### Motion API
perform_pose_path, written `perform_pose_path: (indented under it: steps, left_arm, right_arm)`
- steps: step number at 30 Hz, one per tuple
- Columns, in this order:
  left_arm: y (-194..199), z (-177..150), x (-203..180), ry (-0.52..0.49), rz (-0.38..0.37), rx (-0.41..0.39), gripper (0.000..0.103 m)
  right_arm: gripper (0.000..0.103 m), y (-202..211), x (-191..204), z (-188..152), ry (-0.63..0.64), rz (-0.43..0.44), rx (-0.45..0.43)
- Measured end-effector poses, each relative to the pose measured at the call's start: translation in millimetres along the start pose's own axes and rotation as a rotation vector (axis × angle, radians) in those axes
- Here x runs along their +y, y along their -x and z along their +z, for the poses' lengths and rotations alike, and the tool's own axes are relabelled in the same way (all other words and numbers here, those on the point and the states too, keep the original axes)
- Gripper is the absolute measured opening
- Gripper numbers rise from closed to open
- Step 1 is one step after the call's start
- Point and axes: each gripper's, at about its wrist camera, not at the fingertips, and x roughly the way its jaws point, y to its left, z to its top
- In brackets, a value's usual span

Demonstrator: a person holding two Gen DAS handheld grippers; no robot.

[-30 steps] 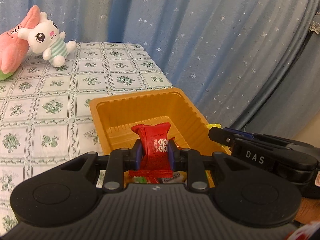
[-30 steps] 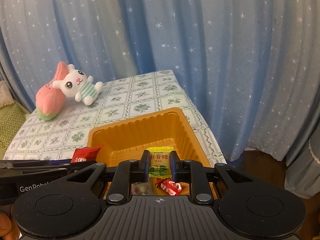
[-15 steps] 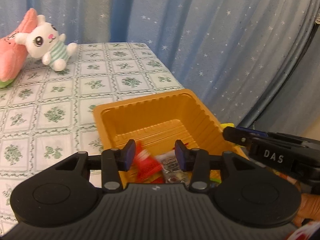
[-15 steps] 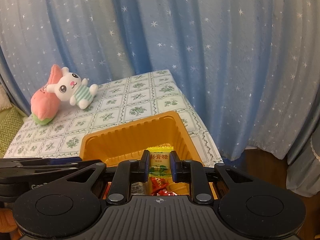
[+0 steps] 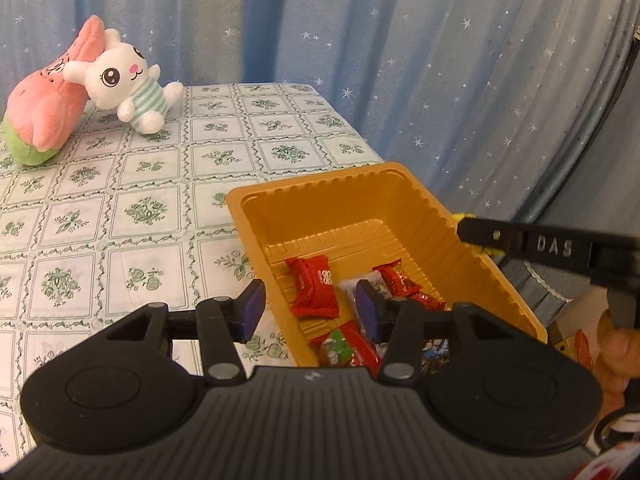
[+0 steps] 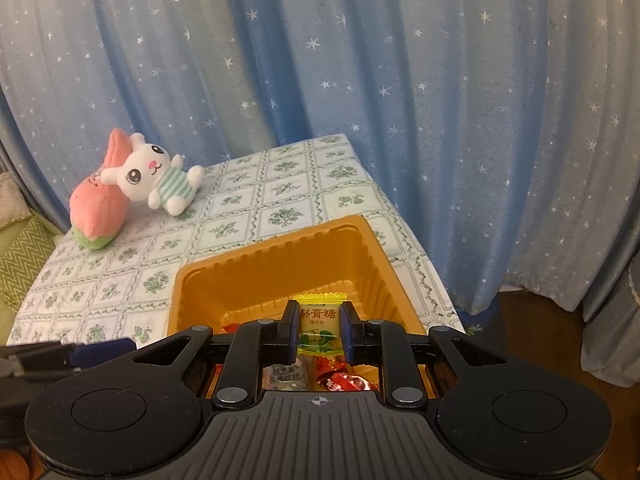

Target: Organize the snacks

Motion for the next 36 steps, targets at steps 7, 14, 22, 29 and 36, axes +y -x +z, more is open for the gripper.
perform_pose_path:
  steps: [7, 14, 22, 29, 36]
  left_arm:
    - [6.5, -2.6, 1.8, -0.005, 0.008, 0.001, 0.054]
    - [18.1, -11.7, 3.1, -0.016, 0.030, -0.003, 0.071]
    - [47.7, -28.4, 4.3, 0.007, 0.033, -0.023, 0.092]
    - [82.4, -44.0, -0.5, -0.015, 0.040, -0.043, 0.097]
    - [123.9, -63.6, -9.0, -0.038, 0.089, -0.098, 0.103]
  right_arm:
    - [0.023, -4.3, 8.3, 9.3, 0.015, 0.068, -0.010]
    - [0.061, 7.5, 1.9, 5.1, -0.020, 0.052, -0.026]
    - [0.061, 40.6, -16.9, -15.5, -0.103, 0.002, -0.010]
    - [0.063, 80.2, -6.8, -34.6, -0.113, 0.007, -0.002]
    - [0.074, 119.2, 9.4, -58.3, -0.111, 0.002, 0.006]
